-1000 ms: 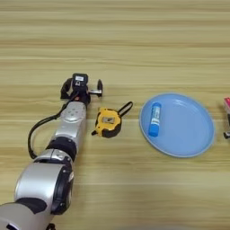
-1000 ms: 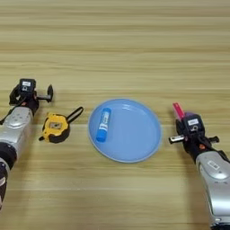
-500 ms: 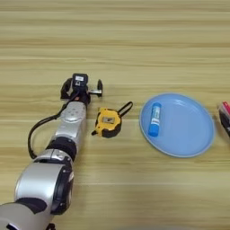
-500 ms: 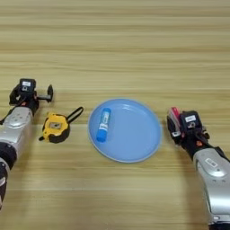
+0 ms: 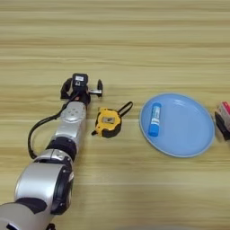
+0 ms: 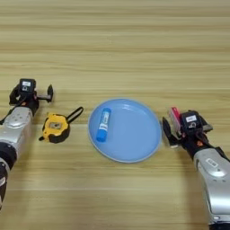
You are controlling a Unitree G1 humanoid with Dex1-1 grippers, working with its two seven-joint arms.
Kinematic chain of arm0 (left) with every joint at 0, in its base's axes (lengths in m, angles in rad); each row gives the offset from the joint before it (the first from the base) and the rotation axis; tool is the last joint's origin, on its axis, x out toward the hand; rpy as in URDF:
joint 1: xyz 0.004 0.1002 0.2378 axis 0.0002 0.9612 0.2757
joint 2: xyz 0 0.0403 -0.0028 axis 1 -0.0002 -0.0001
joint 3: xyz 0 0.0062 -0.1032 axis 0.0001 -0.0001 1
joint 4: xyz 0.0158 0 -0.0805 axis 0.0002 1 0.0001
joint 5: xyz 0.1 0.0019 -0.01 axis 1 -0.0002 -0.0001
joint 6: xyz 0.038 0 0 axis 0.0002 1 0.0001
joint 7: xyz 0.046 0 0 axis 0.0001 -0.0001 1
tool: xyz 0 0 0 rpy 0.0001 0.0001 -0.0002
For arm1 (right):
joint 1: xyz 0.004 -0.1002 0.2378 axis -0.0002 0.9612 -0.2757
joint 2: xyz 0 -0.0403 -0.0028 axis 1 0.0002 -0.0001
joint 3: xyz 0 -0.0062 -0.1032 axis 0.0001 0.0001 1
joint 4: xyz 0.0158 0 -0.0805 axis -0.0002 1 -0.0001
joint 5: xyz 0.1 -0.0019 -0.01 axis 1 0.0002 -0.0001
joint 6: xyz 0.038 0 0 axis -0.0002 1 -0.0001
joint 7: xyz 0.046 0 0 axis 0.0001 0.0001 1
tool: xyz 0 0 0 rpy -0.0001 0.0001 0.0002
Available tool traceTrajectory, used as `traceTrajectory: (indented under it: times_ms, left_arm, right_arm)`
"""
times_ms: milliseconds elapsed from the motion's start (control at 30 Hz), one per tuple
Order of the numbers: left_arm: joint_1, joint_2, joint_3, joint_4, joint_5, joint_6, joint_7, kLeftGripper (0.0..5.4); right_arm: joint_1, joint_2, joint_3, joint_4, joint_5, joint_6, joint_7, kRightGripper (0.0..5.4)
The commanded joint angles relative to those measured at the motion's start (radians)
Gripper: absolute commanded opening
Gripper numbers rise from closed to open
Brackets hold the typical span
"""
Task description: Move the objects on the table
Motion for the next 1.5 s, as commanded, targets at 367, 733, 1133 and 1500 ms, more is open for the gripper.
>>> traceTrajectory:
  times_ms: [367,733,1133,1500]
  left_arm:
    - [-0.017,0.0,-0.008,0.001,0.015,0.004,0.006,5.4]
    - [-0.016,-0.002,-0.009,-0.001,0.016,0.004,0.008,5.4]
    - [-0.011,-0.006,-0.018,-0.01,0.011,0.005,0.014,5.4]
    - [-0.009,-0.006,-0.019,-0.014,0.01,0.006,0.014,5.4]
  right_arm:
    - [-0.02,0.037,0.013,-0.1,0.011,-0.009,-0.015,5.36]
    - [-0.069,0.127,0.245,-0.231,-0.065,0.122,-0.016,5.36]
    - [-0.089,0.214,0.397,-0.127,-0.09,0.202,-0.013,5.36]
    - [-0.102,0.223,0.409,-0.048,-0.102,0.186,-0.01,5.36]
